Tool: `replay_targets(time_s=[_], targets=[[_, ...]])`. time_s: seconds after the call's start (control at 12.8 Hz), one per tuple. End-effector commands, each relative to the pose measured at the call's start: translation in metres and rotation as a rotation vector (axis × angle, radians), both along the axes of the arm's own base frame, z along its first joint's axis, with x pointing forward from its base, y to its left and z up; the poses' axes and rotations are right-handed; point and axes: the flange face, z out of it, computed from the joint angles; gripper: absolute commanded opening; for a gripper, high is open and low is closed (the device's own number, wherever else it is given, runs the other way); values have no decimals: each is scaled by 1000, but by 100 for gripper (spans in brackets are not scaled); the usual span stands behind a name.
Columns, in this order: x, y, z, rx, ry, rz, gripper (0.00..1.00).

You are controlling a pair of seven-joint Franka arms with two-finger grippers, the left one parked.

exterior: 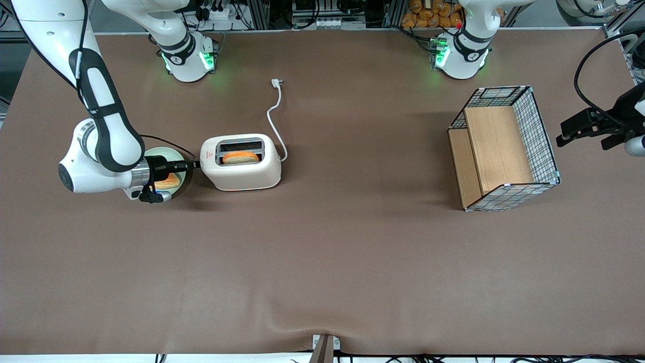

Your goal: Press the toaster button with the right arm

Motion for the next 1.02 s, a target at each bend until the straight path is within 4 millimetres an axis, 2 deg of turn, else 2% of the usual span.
replay_targets(time_s=[0.0, 0.47, 0.55, 0.63, 0.7, 0.78, 0.94], targets=[[5, 9, 0, 35, -17, 10, 0], [38, 4, 88, -19, 29, -9, 0], [42, 0, 103, -41, 25, -10, 16], [47, -10, 118, -65, 11, -7, 49], [51, -19, 133, -76, -9, -7, 94], [54, -25, 147, -85, -28, -6, 100], [64, -36, 181, -143, -80, 24, 100]])
